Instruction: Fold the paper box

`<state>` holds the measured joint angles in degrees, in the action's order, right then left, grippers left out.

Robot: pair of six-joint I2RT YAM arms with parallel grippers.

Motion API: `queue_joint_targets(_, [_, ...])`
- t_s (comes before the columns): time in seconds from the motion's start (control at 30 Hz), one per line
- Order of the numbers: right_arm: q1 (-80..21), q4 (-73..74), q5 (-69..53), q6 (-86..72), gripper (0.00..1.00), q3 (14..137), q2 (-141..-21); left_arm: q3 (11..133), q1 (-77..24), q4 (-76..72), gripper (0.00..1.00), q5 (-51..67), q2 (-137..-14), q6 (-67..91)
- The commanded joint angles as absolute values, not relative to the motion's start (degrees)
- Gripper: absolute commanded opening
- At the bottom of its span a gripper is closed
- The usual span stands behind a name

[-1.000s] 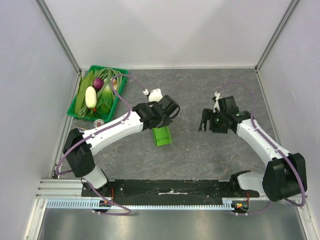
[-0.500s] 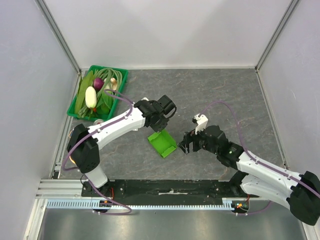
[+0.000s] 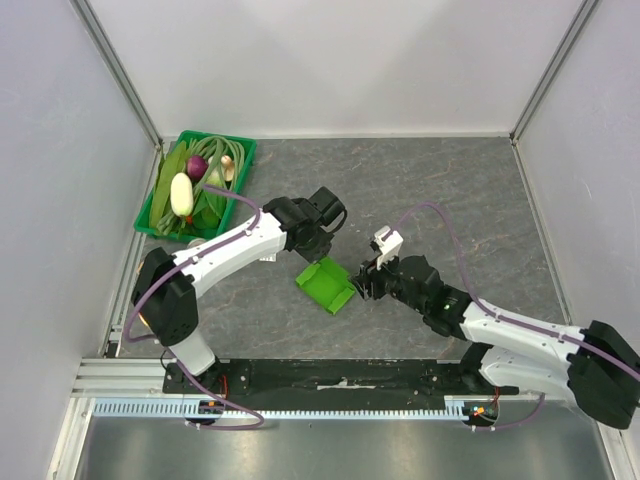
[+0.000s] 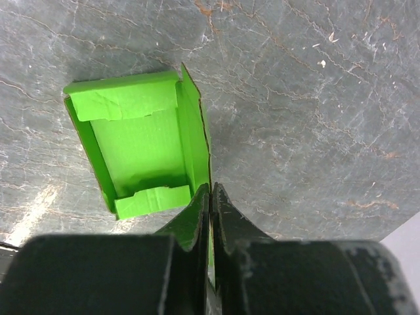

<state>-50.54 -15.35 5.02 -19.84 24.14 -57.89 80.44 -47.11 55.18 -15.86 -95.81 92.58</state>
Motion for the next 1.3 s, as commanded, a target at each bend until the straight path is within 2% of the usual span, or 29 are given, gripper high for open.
queue_joint_targets(0.0, [-50.9,-19.1,8.6,-15.7,0.50,28.8,-63.7,78.9,-46.8,53.9,0.08,-15.1,-92.1,96.4])
queue_joint_targets(0.1, [-50.9,-17.8,9.2,-14.8,0.34,31.1,-66.2,77.5,-46.9,52.1,0.27,-15.8,-89.7,94.7])
queue_joint_targets(0.13, [-50.8,-17.8,9.6,-14.3,0.31,31.2,-66.4,76.5,-46.9,50.9,0.41,-16.2,-89.0,94.1])
queue_joint_targets(0.2, [-50.9,-18.0,10.3,-13.0,0.26,31.2,-66.7,75.1,-46.8,48.5,0.56,-16.3,-86.3,91.7])
queue_joint_targets(0.23, [-50.7,-17.2,10.6,-12.5,0.15,31.4,-66.9,73.7,-46.9,45.6,0.67,-16.1,-85.4,90.0])
queue_joint_targets(0.3, [-50.6,-16.5,11.2,-10.5,0.10,32.1,-66.9,73.0,-46.9,43.9,0.73,-15.6,-82.5,83.4])
queue_joint_targets(0.33, [-50.6,-16.3,11.4,-9.8,0.03,32.2,-67.0,72.8,-46.9,43.2,0.74,-15.7,-81.5,80.7])
queue_joint_targets(0.4, [-50.2,-15.5,11.4,-7.2,0.00,33.4,-67.1,72.1,-47.0,42.7,0.75,-16.2,-77.5,71.8])
queue_joint_targets(0.5, [-48.0,-14.1,9.2,-2.1,0.00,34.1,-67.4,66.8,-47.0,35.7,0.75,-16.1,-70.1,54.5])
queue_joint_targets(0.57, [-45.5,-14.0,3.7,-0.4,0.00,34.4,-67.9,58.5,-46.9,28.1,0.74,-14.6,-61.1,45.1])
queue_joint_targets(0.63, [-43.8,-14.3,0.8,2.3,0.00,34.9,-68.6,51.3,-46.1,25.6,0.70,-11.6,-55.0,40.8])
queue_joint_targets(0.7, [-40.4,-14.1,-8.0,3.7,0.00,35.9,-69.8,47.8,-45.2,24.1,0.70,-9.6,-53.4,37.5])
queue_joint_targets(0.8, [-36.4,-11.8,-17.2,5.9,0.00,37.3,-71.5,42.6,-41.1,22.0,0.73,-2.0,-56.6,35.9])
queue_joint_targets(0.93, [-34.4,-11.3,-23.9,6.8,0.00,37.3,-72.6,40.1,-36.4,15.4,0.72,2.1,-63.1,35.3])
queue_joint_targets(1.07, [-34.1,-9.2,-24.6,7.1,0.00,38.2,-72.7,40.8,-29.9,9.7,0.63,7.8,-69.5,35.7])
queue_joint_targets(1.1, [-34.0,-9.2,-24.3,7.1,0.00,38.0,-72.5,41.8,-28.9,8.9,0.57,9.0,-72.9,35.5])
queue_joint_targets(1.17, [-34.0,-9.5,-24.5,7.0,0.00,37.8,-72.1,42.7,-27.2,6.4,0.51,11.8,-76.5,33.7])
queue_joint_targets(1.27, [-33.9,-9.5,-24.7,7.0,0.00,38.1,-72.4,42.6,-26.5,2.0,0.47,14.1,-80.6,33.1])
